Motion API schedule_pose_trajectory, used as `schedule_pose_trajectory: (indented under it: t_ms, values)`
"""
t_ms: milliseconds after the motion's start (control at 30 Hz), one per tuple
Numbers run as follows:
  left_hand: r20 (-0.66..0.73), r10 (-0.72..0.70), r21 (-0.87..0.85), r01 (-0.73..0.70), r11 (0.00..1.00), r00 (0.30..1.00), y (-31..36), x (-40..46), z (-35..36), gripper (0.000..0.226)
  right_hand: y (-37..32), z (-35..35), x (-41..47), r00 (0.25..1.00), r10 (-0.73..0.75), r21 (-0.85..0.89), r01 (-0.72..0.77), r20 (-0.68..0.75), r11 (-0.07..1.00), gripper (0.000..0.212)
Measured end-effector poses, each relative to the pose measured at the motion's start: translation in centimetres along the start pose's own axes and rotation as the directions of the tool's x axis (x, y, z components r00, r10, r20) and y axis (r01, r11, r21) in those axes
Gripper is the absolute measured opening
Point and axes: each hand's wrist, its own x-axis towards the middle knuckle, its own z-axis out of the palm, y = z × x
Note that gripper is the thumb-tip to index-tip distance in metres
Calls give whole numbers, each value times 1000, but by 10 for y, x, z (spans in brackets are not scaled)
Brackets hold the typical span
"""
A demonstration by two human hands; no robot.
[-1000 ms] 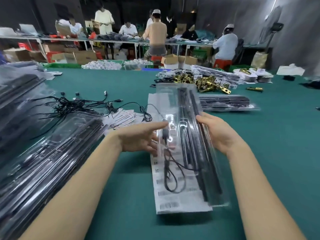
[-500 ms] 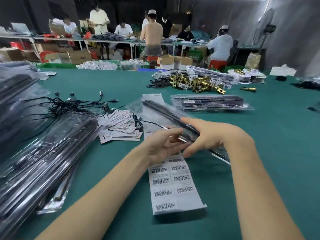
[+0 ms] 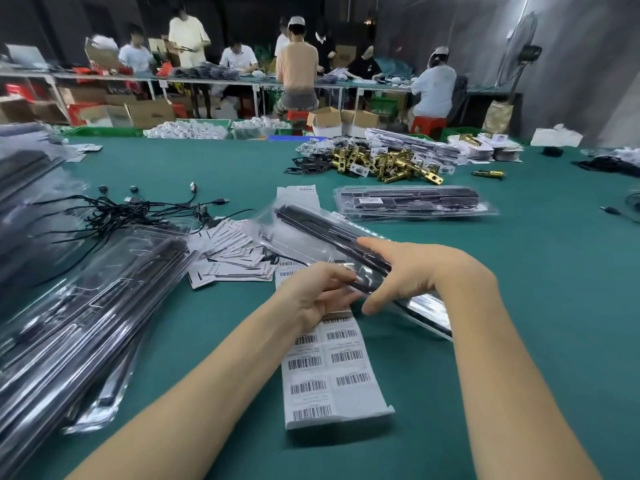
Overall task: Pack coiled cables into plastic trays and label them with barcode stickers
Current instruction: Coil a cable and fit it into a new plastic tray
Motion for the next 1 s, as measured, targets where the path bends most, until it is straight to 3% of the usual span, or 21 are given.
schedule_pose_trajectory:
  t_ms: [133, 233, 333, 400, 500, 567, 633, 667, 700, 767, 867, 1000]
  values:
    - [134, 89, 73, -99, 992, 987, -4, -1, 10, 12, -15, 15, 11, 996, -2, -113, -8, -87, 994, 125]
    - [187, 142, 162, -173, 971, 972, -2, -2, 9, 14, -11, 23, 18, 996, -49, -48, 46, -68, 998, 100]
    - [245, 67, 419, -168, 892, 967, 7, -4, -2, 30, 6, 15, 12, 985, -156, 11, 157, -78, 987, 79]
    - [310, 15, 619, -214, 756, 951, 23, -9, -15, 40, 20, 8, 3, 973, -196, 44, 203, -123, 978, 73]
    - [300, -56, 863, -246, 441, 952, 54, -18, -41, 35, 43, 1, -9, 977, -153, 158, 176, -147, 972, 67]
    - [134, 130, 969, -158, 192, 982, 64, -11, -60, 34, 54, 0, -13, 985, -109, 201, 135, -137, 970, 62]
    - [-4, 425, 1000, 2, 5, 905, 63, 1, -76, 23, 59, -1, -14, 987, -69, 204, 99, -147, 974, 55]
    - [-5, 523, 998, 37, -51, 853, 59, 6, -82, 24, 59, -1, -14, 987, -52, 208, 83, -153, 975, 52]
    - [38, 554, 996, 13, -88, 832, 54, 12, -87, 34, 59, 0, -13, 988, -36, 212, 68, -153, 975, 50]
    - [185, 483, 980, -127, -150, 856, 48, 21, -93, 53, 58, 1, -12, 990, -11, 204, 40, -140, 978, 46]
    - [279, 387, 956, -214, -202, 879, 46, 24, -94, 36, 57, 5, -10, 992, 11, 184, 13, -129, 983, 43]
    - [260, 274, 955, -205, -215, 926, 59, 13, -98, 24, 55, 9, -4, 993, 48, 149, -32, -108, 988, 37]
